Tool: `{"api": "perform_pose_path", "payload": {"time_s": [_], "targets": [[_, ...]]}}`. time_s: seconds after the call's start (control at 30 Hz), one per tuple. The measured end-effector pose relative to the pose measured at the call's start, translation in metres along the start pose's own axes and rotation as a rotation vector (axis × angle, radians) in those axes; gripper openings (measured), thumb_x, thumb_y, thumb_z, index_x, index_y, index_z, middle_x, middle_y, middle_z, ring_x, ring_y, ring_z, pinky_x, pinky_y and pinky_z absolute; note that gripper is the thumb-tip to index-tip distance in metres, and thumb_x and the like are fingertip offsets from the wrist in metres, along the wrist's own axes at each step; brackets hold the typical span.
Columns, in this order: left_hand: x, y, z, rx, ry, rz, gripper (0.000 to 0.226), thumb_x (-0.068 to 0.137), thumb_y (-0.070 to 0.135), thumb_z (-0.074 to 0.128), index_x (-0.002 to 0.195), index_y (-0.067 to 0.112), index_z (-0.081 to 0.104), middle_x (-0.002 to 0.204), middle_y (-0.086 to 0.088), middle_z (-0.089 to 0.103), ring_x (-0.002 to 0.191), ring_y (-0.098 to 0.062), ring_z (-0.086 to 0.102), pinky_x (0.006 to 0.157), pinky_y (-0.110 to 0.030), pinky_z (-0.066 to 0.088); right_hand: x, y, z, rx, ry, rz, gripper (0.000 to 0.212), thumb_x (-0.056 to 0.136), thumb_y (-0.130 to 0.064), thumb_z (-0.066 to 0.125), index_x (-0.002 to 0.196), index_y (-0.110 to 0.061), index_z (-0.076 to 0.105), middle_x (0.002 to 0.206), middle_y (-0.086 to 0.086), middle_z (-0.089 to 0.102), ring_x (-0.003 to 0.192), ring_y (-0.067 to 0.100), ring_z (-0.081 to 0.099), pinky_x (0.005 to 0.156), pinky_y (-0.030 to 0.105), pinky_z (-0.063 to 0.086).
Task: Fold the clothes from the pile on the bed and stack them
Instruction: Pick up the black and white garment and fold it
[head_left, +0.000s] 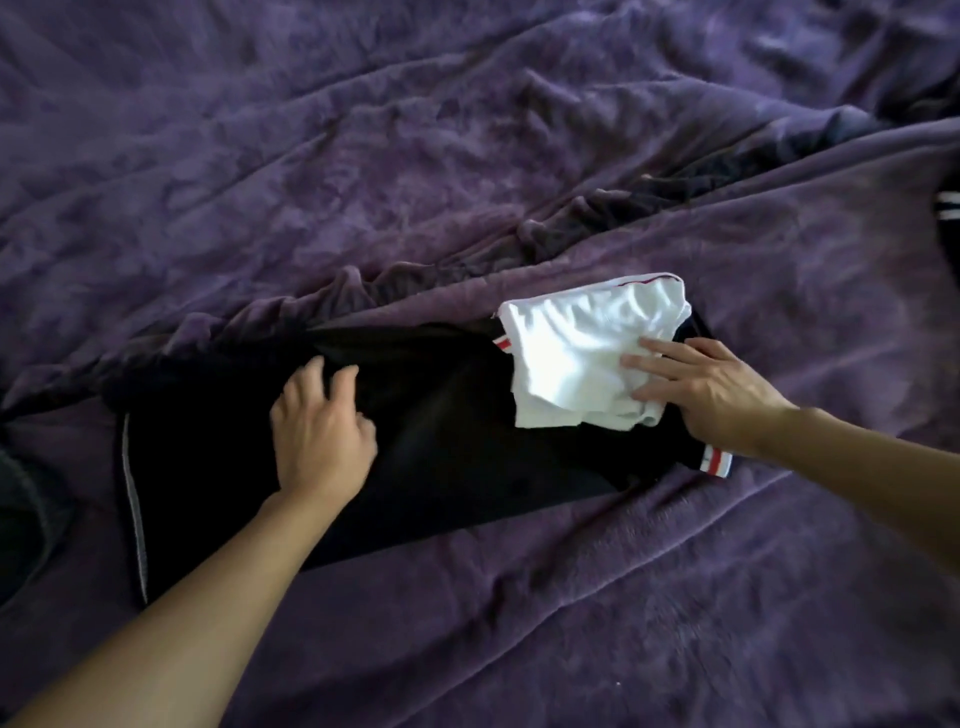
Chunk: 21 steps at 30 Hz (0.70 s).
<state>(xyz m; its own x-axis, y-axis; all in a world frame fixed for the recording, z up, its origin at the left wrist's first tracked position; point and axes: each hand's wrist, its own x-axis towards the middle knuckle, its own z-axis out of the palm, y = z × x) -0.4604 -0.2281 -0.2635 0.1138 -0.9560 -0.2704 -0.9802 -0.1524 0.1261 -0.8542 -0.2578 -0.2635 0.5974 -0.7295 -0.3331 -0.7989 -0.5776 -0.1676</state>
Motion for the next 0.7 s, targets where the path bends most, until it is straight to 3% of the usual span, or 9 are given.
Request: {"api": "perform_pose_path", "payload": {"time_s": [0.07, 0.17, 0.23, 0.3, 0.33, 0.4, 0.47, 0.57, 0.7], "targets": [[-0.005, 0.031, -0.004, -0.057, 0.110, 0.179, 0.055, 0.076, 0.006, 0.064, 0.130, 0.008, 0.054, 0.145, -0.022, 0.038, 0.131, -0.040, 0.037, 0.102, -0.052, 0.037, -0.007, -0.004, 0.004, 0.097, 0.163, 0.125, 0.043, 0.066, 0.003, 0.053, 0.097, -0.018, 0.075, 0.127, 0.003, 0.064, 0.126, 0.031, 0.053, 0.093, 0.049, 0.042], [-0.008, 0.092, -0.004, -0.134, 0.247, 0.496, 0.056, 0.074, 0.001, 0.059, 0.129, 0.010, 0.056, 0.146, -0.024, 0.037, 0.134, -0.043, 0.037, 0.104, -0.050, 0.037, -0.008, -0.006, 0.001, 0.354, 0.412, 0.652, 0.032, 0.083, -0.022, 0.049, 0.109, -0.021, 0.068, 0.124, 0.002, 0.063, 0.118, 0.029, 0.053, 0.092, 0.045, 0.041], [-0.006, 0.128, 0.001, -0.073, 0.209, 0.621, 0.056, 0.079, 0.004, 0.055, 0.134, 0.014, 0.051, 0.151, -0.021, 0.030, 0.140, -0.041, 0.027, 0.109, -0.049, 0.031, -0.004, -0.003, 0.001, 0.586, 0.334, 1.006, 0.042, 0.081, -0.052, 0.060, 0.113, -0.025, 0.060, 0.119, 0.003, 0.061, 0.112, 0.029, 0.055, 0.089, 0.040, 0.044], [-0.004, 0.142, 0.016, 0.040, -0.021, 0.616, 0.058, 0.086, 0.011, 0.051, 0.142, 0.021, 0.038, 0.158, -0.014, 0.012, 0.146, -0.034, 0.007, 0.115, -0.047, 0.019, 0.002, -0.006, 0.003, 0.869, 0.234, 1.174, 0.068, 0.065, -0.071, 0.066, 0.107, -0.018, 0.061, 0.108, 0.002, 0.065, 0.101, 0.027, 0.062, 0.086, 0.036, 0.051], [-0.003, 0.141, 0.026, 0.087, -0.176, 0.568, 0.060, 0.087, 0.013, 0.050, 0.144, 0.024, 0.032, 0.159, -0.011, 0.003, 0.147, -0.030, -0.002, 0.116, -0.046, 0.015, 0.005, -0.010, 0.005, 0.986, 0.225, 1.204, 0.074, 0.058, -0.072, 0.070, 0.105, -0.016, 0.064, 0.103, 0.001, 0.068, 0.095, 0.024, 0.065, 0.084, 0.037, 0.054], [-0.004, 0.131, 0.043, 0.124, -0.399, 0.497, 0.068, 0.088, 0.014, 0.051, 0.148, 0.026, 0.022, 0.160, -0.006, -0.006, 0.147, -0.025, -0.011, 0.117, -0.046, 0.012, 0.013, -0.015, 0.010, 1.184, 0.236, 1.209, 0.068, 0.051, -0.061, 0.083, 0.098, -0.014, 0.068, 0.092, 0.001, 0.072, 0.084, 0.020, 0.070, 0.078, 0.035, 0.057], [-0.008, 0.123, 0.048, 0.064, -0.447, 0.502, 0.070, 0.089, 0.017, 0.050, 0.150, 0.026, 0.018, 0.160, -0.004, -0.005, 0.147, -0.023, -0.010, 0.117, -0.046, 0.014, 0.020, -0.020, 0.011, 1.313, 0.281, 1.189, 0.047, 0.056, -0.038, 0.090, 0.089, -0.013, 0.069, 0.089, 0.004, 0.074, 0.076, 0.019, 0.072, 0.069, 0.030, 0.058], [-0.013, 0.115, 0.039, -0.165, -0.349, 0.469, 0.055, 0.091, 0.017, 0.048, 0.144, 0.023, 0.038, 0.156, -0.006, 0.020, 0.144, -0.020, 0.014, 0.111, -0.040, 0.025, 0.021, -0.025, -0.002, 1.254, 0.417, 1.124, 0.025, 0.064, -0.021, 0.085, 0.080, -0.019, 0.066, 0.087, 0.003, 0.072, 0.071, 0.014, 0.068, 0.063, 0.028, 0.057], [-0.028, 0.080, 0.017, -0.476, -0.043, 0.199, 0.039, 0.090, 0.010, 0.052, 0.129, 0.012, 0.057, 0.138, -0.006, 0.047, 0.127, -0.024, 0.043, 0.103, -0.038, 0.039, 0.009, -0.053, -0.044, 0.792, 0.445, 0.930, 0.029, 0.069, -0.038, 0.074, 0.085, -0.019, 0.058, 0.080, -0.006, 0.064, 0.080, 0.021, 0.063, 0.072, 0.040, 0.054]]}}
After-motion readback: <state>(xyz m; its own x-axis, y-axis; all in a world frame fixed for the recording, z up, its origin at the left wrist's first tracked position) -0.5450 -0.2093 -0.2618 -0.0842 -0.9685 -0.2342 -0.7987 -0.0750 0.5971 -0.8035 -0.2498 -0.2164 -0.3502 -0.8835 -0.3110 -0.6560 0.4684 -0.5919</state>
